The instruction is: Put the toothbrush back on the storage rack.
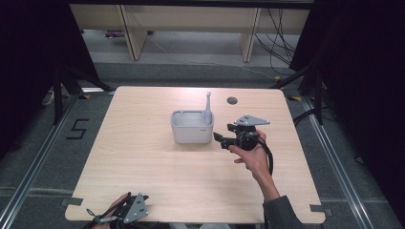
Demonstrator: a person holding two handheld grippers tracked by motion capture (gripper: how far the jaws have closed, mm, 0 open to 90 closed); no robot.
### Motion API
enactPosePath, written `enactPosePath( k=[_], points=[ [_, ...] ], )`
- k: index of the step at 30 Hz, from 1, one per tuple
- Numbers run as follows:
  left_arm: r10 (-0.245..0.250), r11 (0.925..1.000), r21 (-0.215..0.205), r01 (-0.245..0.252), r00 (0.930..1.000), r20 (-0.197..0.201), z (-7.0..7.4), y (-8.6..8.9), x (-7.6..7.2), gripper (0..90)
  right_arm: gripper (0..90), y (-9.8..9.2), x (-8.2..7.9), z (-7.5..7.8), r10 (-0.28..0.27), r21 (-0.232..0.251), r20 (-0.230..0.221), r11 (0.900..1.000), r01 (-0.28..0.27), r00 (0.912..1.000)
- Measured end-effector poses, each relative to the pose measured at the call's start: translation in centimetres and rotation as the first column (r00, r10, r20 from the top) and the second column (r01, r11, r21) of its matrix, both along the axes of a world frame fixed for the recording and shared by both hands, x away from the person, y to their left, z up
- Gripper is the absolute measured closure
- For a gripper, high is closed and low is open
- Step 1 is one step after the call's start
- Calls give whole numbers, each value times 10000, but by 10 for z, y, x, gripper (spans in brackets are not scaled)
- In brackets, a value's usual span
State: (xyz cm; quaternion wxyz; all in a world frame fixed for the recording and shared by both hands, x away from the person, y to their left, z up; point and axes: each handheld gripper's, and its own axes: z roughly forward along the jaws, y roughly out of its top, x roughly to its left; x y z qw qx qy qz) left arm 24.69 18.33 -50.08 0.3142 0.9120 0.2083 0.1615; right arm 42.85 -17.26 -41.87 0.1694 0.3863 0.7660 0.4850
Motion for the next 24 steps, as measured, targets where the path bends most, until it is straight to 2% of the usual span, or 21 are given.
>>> enactPosePath(
  k=[1,2,3,4,5,6,8,9,10,14,15,16,18,20,21,22,23,24],
  points=[
    [2,10000,-25,-2,10000,46,0,0,0,152,323,-1,-2,-2,-17,-105,-178,9999,16,9998],
    [-2,10000,-25,2,10000,49,0,0,0,152,321,-2,-1,-3,9,-216,42,9998,-8,10000],
    [-2,10000,-25,2,10000,43,0,0,0,152,321,-2,-2,-4,25,-112,-44,9999,-26,10000],
    [2,10000,-22,-2,10000,41,0,0,0,152,321,-3,-2,-4,90,-216,-81,9997,-92,9999],
    [0,10000,-18,0,10000,41,0,0,0,152,321,-4,-5,-4,-156,-146,-178,9998,154,9997],
    [0,10000,-18,0,10000,41,0,0,0,152,320,-5,-4,-5,47,-212,-67,9998,-48,10000],
    [-96,9999,104,95,9999,72,1,0,0,152,319,-5,-6,-6,-128,-169,-70,9998,126,9999],
    [-103,9999,107,102,9999,76,1,0,0,152,319,-6,-8,-6,-105,-224,-192,9997,101,9998],
    [-87,9999,89,86,9999,66,1,0,0,153,318,-7,-7,-7,9,-261,-112,9997,-12,9999],
    [-105,9999,44,104,9999,48,1,0,1,152,316,-7,-12,-8,-51,-260,-301,9997,43,9995],
    [-119,9999,46,118,9999,52,1,-1,1,152,315,-8,-12,-9,36,-287,-176,9996,-41,9998],
    [-126,9999,35,125,9999,57,1,-1,1,152,313,-8,-12,-9,18,-188,-153,9998,-21,9999],
    [-129,9999,-53,129,9999,8,1,-1,1,152,312,-9,-13,-9,91,-285,-182,9995,-96,9998],
    [-106,9999,53,106,9999,108,0,-1,1,152,311,-10,-17,-6,-36,-182,-247,9998,32,9997],
    [-99,9999,57,98,9999,105,0,-1,0,153,310,-10,-18,-6,-17,-44,-400,10000,16,9992],
    [-139,9998,120,138,9998,114,1,0,0,152,309,-10,-19,-5,-25,-108,-209,9999,22,9998],
    [-139,9998,120,138,9998,114,1,0,0,152,309,-10,-19,-5,-25,-108,-209,9999,22,9998],
    [-118,9999,-12,118,9999,72,0,-1,-1,152,304,-11,-19,-4,71,-295,-19,9995,-72,10000]
  ],
)
